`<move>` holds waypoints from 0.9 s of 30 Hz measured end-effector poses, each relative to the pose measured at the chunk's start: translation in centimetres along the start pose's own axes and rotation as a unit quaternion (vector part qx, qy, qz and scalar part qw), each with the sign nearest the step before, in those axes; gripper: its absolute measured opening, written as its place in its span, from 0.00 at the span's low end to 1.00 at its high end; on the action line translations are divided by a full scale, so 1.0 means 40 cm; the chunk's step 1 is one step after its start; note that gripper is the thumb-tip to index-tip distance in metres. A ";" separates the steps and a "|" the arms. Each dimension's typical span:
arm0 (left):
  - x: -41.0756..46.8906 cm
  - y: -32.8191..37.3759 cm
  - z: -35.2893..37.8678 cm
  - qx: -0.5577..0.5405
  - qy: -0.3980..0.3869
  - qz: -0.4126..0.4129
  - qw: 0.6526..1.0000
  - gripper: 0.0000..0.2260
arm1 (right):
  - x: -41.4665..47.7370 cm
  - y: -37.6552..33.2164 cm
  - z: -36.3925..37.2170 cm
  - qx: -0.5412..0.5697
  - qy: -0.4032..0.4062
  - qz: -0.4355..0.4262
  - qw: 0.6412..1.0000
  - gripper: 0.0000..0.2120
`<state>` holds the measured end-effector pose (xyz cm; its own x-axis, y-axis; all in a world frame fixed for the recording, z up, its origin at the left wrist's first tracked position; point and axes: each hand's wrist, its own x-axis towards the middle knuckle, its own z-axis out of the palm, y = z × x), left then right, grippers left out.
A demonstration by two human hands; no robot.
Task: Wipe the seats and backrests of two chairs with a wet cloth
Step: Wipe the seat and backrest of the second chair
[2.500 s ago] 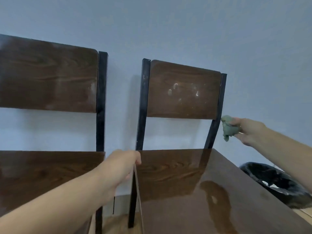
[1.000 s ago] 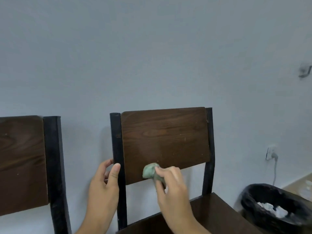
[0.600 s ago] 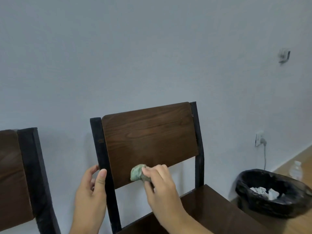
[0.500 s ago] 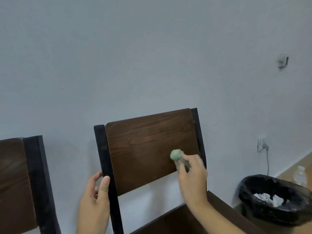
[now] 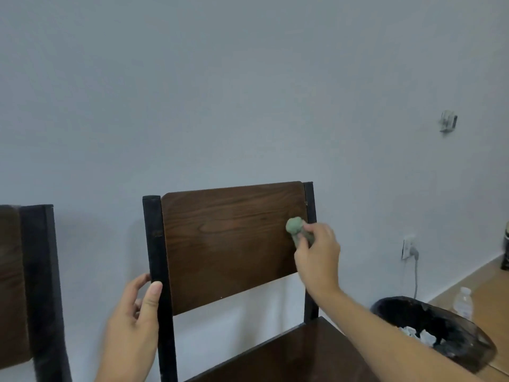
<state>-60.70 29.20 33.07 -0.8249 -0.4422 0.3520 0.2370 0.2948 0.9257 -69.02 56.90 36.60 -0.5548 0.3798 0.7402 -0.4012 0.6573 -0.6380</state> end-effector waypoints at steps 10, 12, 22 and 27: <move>-0.014 0.019 -0.007 -0.027 -0.019 -0.026 0.999 0.19 | 0.044 -0.016 0.036 -0.022 0.073 0.041 0.996 0.07; -0.023 0.036 -0.010 -0.030 -0.019 -0.035 0.999 0.19 | -0.033 -0.024 0.047 -0.008 0.074 0.076 0.994 0.06; -0.052 0.062 -0.139 -0.018 -0.129 -0.109 0.985 0.17 | -0.091 -0.384 0.130 0.057 -0.017 -0.056 0.997 0.07; -0.183 0.070 -0.335 -0.013 -0.164 -0.145 0.976 0.14 | -0.187 -0.471 0.184 0.044 -0.050 -0.143 0.987 0.05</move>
<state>-47.12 21.90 34.94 -0.9780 -0.2079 0.0149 -0.0218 0.1732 0.9846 -62.68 36.87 41.52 -0.4772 0.1174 0.8709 -0.6113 0.6677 -0.4249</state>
